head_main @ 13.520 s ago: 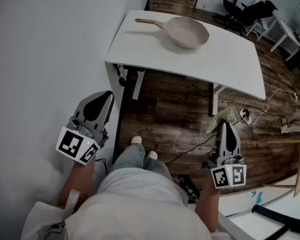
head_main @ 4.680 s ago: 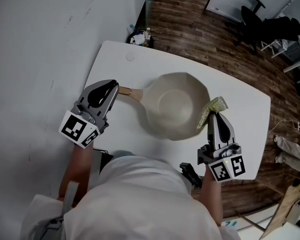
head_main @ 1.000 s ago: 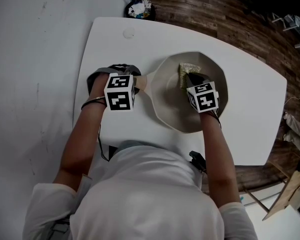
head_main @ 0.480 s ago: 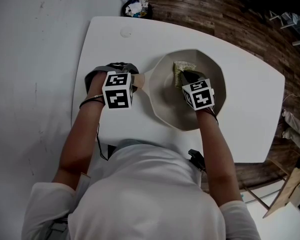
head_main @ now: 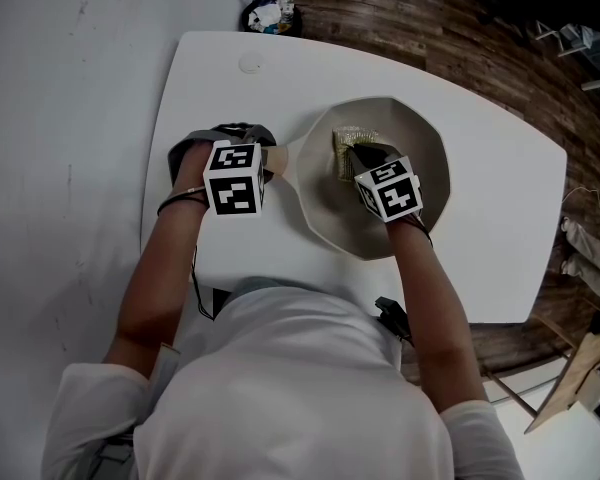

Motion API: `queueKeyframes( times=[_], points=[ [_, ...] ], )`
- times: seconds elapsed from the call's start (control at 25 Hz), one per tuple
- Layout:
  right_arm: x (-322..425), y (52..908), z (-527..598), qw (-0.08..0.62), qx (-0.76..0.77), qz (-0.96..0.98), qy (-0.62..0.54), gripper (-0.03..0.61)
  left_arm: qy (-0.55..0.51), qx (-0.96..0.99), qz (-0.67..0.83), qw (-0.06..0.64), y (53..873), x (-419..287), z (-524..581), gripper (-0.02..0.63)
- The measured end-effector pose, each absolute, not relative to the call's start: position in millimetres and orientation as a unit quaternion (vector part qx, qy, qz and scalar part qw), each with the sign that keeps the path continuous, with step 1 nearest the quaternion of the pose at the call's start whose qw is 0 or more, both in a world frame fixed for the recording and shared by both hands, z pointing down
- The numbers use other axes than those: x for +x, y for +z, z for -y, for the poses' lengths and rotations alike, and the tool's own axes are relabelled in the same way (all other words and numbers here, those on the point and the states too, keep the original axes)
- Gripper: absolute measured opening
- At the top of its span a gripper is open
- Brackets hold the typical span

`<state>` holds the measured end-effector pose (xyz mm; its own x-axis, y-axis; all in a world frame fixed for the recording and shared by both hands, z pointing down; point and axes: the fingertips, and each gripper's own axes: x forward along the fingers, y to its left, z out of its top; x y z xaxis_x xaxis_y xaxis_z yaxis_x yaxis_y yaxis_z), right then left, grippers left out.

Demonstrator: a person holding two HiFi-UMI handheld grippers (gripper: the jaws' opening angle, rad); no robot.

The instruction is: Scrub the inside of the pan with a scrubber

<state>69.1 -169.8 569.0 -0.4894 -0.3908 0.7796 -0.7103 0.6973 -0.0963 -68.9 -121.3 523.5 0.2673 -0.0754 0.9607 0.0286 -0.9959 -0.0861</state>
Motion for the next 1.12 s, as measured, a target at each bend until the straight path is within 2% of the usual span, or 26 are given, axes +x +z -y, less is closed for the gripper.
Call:
queueKeyframes(
  times=[0.64, 1.12],
  points=[
    [43, 571, 123, 0.413, 0.237, 0.84, 0.259, 0.026, -0.605, -0.795, -0.016, 0.042, 523, -69, 121, 0.21],
    [50, 575, 78, 0.482, 0.165, 0.809, 0.294, 0.026, -0.607, -0.794, -0.018, 0.041, 524, -70, 121, 0.21]
  ],
)
